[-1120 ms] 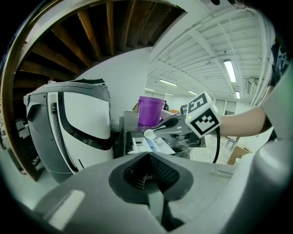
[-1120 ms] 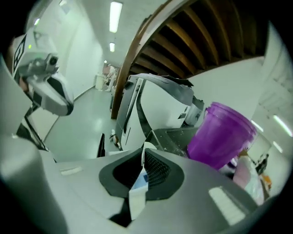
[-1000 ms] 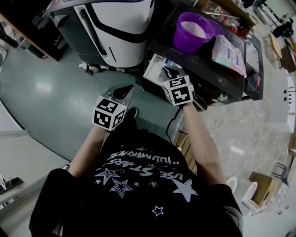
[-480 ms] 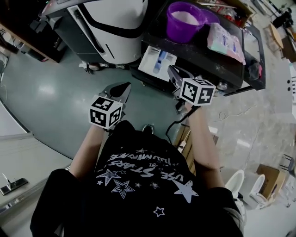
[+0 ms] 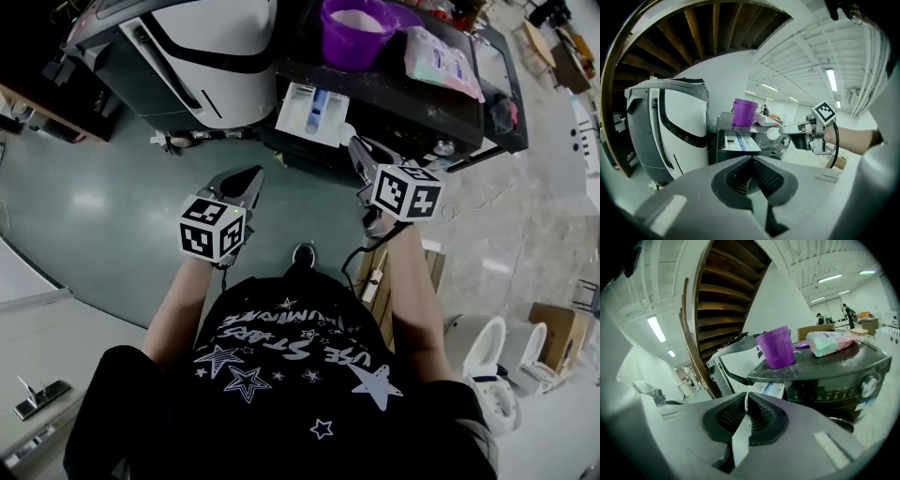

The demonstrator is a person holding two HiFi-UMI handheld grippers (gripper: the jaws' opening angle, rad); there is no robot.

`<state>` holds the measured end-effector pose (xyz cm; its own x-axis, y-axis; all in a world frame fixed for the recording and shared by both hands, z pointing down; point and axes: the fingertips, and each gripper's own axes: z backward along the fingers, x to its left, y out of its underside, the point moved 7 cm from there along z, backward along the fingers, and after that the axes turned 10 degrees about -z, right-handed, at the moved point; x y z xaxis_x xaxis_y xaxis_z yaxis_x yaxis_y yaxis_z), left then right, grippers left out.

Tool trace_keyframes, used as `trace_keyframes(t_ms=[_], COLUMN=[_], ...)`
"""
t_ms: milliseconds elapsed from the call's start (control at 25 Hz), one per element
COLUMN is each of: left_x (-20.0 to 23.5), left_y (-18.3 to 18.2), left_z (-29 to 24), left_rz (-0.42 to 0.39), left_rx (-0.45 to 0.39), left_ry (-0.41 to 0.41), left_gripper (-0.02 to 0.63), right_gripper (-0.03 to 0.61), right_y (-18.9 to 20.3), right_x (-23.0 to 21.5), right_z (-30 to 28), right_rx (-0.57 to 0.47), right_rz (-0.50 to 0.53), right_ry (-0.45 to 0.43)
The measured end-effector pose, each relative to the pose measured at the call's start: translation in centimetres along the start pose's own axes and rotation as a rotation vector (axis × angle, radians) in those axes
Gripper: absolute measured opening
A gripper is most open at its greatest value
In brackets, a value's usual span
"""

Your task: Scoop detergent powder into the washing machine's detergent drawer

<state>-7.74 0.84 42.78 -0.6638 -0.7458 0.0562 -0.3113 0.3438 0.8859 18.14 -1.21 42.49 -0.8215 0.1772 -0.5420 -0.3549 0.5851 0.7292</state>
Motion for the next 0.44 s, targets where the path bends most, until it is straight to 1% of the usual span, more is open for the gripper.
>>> trace_keyframes(t_ms=[240,440], left_x=[0.2,0.0], left_y=[2.0,3.5], left_z=[4.1,7.4], left_rz=[-0.003,-0.005], left_rx=[0.008,0.012], left_ry=[0.019,0.03], left_gripper=[0.0,0.0], right_gripper=[0.036,0.035], right_y=[3.2,5.9], right_x=[3.1,6.1], right_z=[1.6,2.9], right_rx=[-0.013,-0.013], right_rz=[-0.03,-0.043], right_ry=[0.028,0.031])
